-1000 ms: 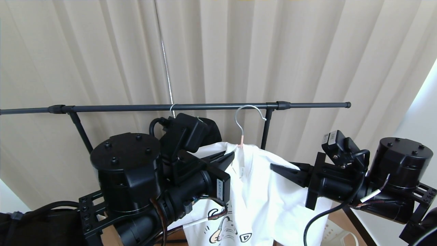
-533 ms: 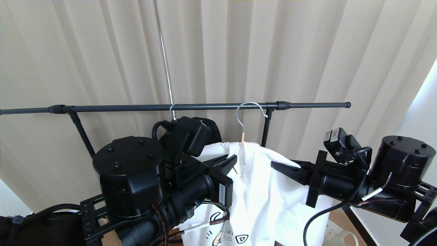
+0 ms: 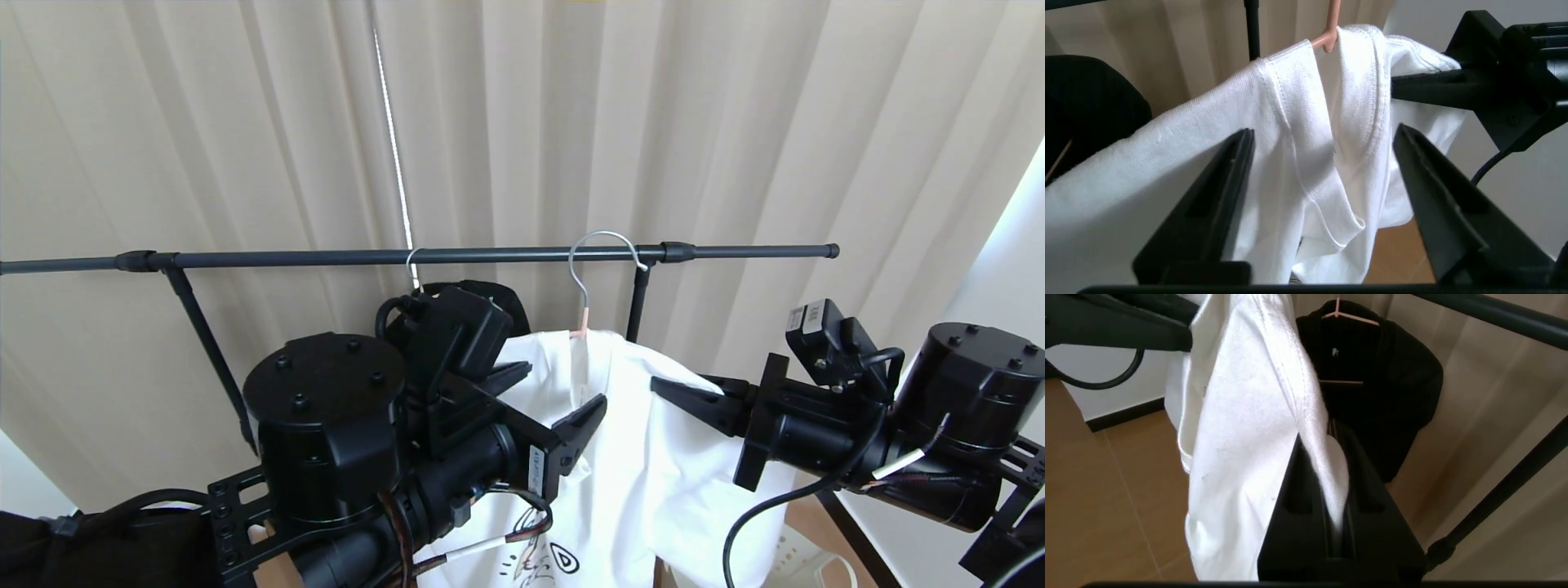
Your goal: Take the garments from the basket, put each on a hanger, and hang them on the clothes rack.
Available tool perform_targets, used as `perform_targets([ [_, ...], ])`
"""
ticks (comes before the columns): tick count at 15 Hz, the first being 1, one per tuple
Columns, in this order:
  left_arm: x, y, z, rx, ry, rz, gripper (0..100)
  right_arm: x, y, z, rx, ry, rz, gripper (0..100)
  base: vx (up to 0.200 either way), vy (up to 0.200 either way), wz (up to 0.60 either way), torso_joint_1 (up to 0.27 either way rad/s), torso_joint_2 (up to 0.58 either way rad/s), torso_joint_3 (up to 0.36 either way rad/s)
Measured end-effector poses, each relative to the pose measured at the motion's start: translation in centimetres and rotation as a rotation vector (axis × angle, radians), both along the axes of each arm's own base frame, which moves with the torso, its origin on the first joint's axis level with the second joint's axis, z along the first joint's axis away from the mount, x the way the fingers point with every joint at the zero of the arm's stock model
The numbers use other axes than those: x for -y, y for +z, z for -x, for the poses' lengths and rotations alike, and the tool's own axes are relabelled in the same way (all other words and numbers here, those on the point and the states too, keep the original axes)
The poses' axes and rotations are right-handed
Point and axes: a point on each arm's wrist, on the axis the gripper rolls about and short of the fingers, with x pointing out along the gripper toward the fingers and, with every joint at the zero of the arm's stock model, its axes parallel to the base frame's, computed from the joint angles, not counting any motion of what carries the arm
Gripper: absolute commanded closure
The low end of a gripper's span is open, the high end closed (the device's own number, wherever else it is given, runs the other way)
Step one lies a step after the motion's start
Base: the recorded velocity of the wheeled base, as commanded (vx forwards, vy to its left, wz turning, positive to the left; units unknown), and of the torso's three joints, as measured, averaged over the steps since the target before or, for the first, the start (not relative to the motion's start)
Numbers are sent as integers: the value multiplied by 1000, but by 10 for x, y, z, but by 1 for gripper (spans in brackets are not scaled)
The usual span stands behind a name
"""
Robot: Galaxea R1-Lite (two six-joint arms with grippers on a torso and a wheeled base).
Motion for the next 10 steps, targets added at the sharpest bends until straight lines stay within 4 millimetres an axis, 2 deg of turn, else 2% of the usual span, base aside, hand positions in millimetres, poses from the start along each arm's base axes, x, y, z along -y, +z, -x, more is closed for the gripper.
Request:
perform_targets([
  [5,-3,1,3,6,-1,-2,0,5,0,-3,-1,-23,-3,100,0,0,0,0,0,0],
  [10,-15,18,9,45,-29,38,0,18,6,-11,18,-76,-32,100,0,0,0,0,0,0],
])
